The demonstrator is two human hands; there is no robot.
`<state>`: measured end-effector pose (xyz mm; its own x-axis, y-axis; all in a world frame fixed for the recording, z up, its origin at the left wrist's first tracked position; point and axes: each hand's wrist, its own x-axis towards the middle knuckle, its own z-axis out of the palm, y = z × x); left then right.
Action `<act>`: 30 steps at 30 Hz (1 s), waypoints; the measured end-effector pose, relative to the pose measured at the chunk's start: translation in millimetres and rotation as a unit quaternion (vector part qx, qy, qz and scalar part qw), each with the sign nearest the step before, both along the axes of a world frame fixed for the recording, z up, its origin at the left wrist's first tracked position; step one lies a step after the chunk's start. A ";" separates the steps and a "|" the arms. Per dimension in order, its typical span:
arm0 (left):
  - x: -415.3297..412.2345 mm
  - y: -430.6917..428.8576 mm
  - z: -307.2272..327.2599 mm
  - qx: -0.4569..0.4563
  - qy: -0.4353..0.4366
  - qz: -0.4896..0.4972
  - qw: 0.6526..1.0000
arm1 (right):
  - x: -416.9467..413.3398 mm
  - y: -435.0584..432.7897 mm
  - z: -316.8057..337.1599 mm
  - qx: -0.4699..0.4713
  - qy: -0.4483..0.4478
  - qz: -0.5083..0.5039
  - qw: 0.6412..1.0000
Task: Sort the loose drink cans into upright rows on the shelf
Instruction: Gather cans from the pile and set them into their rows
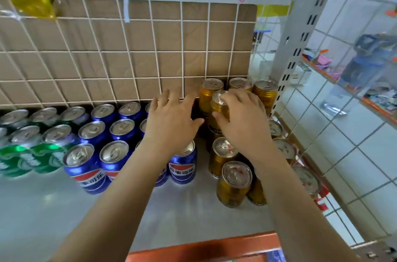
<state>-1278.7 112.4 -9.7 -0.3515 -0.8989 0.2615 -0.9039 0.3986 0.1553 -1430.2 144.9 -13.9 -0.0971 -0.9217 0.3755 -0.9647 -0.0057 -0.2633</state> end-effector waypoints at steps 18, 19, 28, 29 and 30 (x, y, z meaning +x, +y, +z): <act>200.0 138.7 -23.7 -0.009 0.108 0.408 0.906 | 195.9 38.4 -24.6 -0.017 -0.016 0.304 0.952; 212.3 147.7 -23.5 -0.009 0.103 0.420 0.902 | 212.0 40.5 -23.5 -0.022 -0.022 0.318 0.947; 328.7 203.5 -24.1 -0.019 0.113 0.499 0.859 | 359.5 63.9 -23.5 -0.034 -0.020 0.435 0.900; 347.3 209.5 -25.5 -0.019 0.116 0.504 0.856 | 380.4 66.8 -24.9 -0.034 -0.017 0.444 0.895; 363.9 215.1 -27.8 -0.018 0.121 0.508 0.853 | 399.7 70.1 -26.1 -0.036 -0.013 0.452 0.891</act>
<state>-914.8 327.5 -37.6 0.6714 -0.6974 0.2507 -0.7294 -0.5620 0.3900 -1030.6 215.0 -40.0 0.6637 -0.6014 0.4449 -0.5512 -0.7952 -0.2526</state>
